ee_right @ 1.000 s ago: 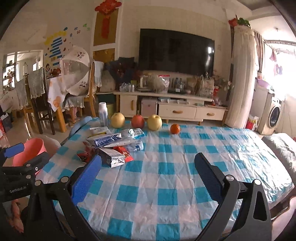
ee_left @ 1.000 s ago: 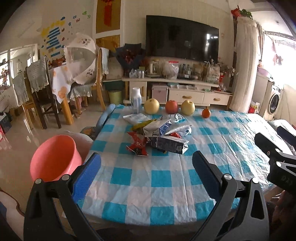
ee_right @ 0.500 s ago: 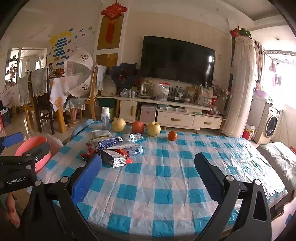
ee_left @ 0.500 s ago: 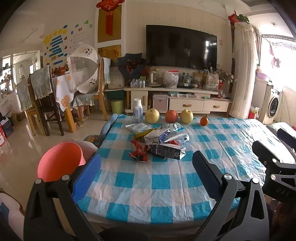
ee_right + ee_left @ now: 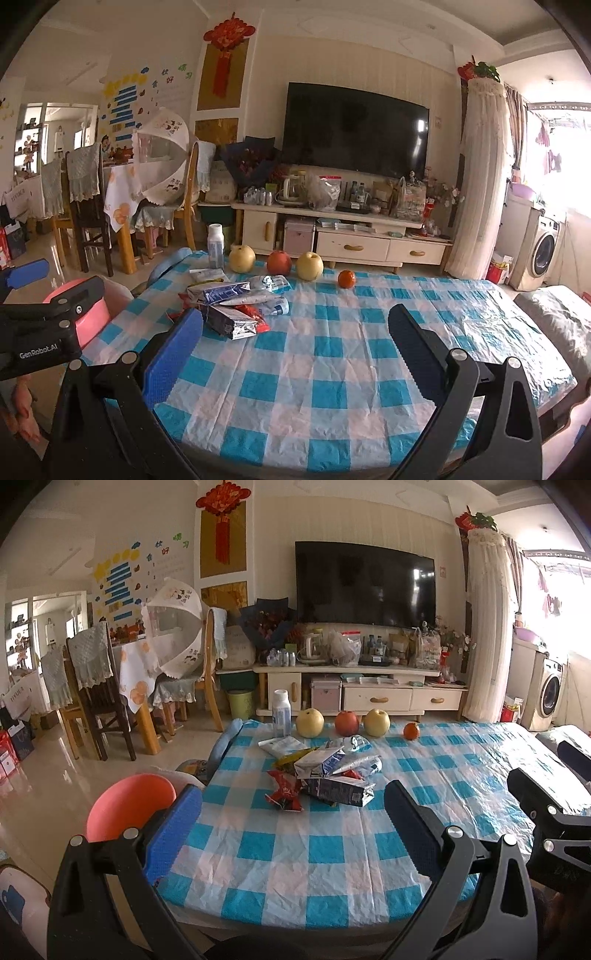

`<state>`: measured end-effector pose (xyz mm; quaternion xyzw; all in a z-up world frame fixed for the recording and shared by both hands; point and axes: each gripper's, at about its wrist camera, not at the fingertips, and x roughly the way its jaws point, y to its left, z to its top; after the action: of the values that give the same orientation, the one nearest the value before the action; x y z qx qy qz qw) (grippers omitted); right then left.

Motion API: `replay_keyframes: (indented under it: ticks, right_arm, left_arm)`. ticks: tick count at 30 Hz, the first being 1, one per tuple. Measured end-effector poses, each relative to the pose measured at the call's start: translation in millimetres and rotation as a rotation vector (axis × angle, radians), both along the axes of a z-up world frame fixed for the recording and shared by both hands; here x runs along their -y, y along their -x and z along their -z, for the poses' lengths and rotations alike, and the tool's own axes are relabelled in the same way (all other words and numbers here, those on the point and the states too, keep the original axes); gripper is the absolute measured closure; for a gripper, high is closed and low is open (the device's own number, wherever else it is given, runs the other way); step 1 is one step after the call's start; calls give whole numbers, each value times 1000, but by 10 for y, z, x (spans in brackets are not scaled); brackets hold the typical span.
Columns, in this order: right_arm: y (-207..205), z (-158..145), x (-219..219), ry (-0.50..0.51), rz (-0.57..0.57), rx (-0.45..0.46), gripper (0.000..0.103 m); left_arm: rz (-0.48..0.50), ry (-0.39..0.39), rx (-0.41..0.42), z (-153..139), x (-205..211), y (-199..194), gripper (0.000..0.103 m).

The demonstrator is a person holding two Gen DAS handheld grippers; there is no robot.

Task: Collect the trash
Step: 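Move left tool to the white milk carton while right tool reaches the silver bag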

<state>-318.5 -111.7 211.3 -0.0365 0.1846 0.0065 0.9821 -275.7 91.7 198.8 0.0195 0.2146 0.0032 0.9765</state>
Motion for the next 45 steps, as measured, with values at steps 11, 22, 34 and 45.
replay_keyframes:
  ticks: [11, 22, 34, 45]
  right_arm:
    - [12, 37, -68, 10, -28, 24, 4]
    - [-82, 210, -59, 25, -25, 77, 4]
    - [-536, 805, 120, -38, -33, -65, 4]
    - [-1186, 1341, 400, -194, -42, -310, 4]
  left_arm:
    - [-32, -4, 36, -61, -57, 16, 4]
    - [-48, -52, 37, 91, -5, -127, 4]
    - [3, -87, 42, 480, 139, -395, 4]
    - [154, -35, -91, 1016, 44, -969, 4]
